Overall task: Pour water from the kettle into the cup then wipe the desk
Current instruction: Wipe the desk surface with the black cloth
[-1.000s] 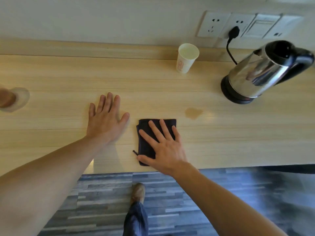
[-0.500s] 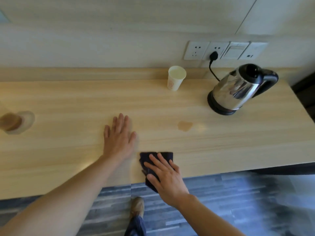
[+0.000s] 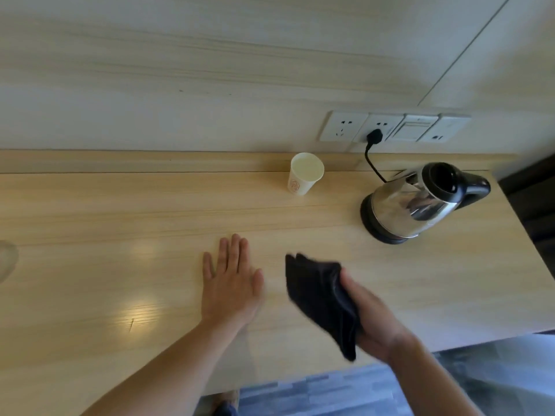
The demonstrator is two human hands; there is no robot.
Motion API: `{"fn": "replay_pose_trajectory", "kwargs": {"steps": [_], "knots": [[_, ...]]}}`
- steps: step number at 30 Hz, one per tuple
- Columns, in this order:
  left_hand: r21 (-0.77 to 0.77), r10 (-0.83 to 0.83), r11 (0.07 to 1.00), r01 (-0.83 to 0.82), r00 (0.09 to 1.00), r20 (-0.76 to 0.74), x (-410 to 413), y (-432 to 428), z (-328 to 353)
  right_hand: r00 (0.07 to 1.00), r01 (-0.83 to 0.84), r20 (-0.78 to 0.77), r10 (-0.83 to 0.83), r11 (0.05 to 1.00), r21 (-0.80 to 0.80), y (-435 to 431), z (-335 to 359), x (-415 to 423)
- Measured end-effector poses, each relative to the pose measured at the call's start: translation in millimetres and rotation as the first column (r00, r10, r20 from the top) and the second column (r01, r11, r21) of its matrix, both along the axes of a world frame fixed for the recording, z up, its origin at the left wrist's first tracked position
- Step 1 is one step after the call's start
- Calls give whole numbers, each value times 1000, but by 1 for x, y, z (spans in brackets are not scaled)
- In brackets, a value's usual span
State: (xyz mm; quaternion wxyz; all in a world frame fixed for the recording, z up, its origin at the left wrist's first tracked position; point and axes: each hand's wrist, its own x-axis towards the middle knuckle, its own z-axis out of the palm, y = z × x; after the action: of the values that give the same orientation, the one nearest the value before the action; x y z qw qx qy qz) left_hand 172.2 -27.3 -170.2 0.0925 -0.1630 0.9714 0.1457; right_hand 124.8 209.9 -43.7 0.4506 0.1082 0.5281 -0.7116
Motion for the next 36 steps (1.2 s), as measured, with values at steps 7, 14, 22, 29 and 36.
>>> {"fn": "replay_pose_trajectory", "kwargs": {"steps": [7,14,22,29,36], "knots": [[-42,-5,999,4,1000,-5,1,0,-5,450,-91,-616,646,720,688,-55,0,-125],[-61,-9,998,9,1000,-9,2,0,-7,112,105,-291,950,280,954,-78,-94,-130],[-78,3,997,-4,1000,-20,0,1,-2,44,179,-330,943,318,931,-73,-102,-145],[-106,18,994,-18,1000,-3,0,2,0,112,164,-309,945,289,943,-60,-112,-121],[-129,27,991,-28,1000,-7,-1,4,3,143,159,-309,940,287,945,-35,-111,-66]]}}
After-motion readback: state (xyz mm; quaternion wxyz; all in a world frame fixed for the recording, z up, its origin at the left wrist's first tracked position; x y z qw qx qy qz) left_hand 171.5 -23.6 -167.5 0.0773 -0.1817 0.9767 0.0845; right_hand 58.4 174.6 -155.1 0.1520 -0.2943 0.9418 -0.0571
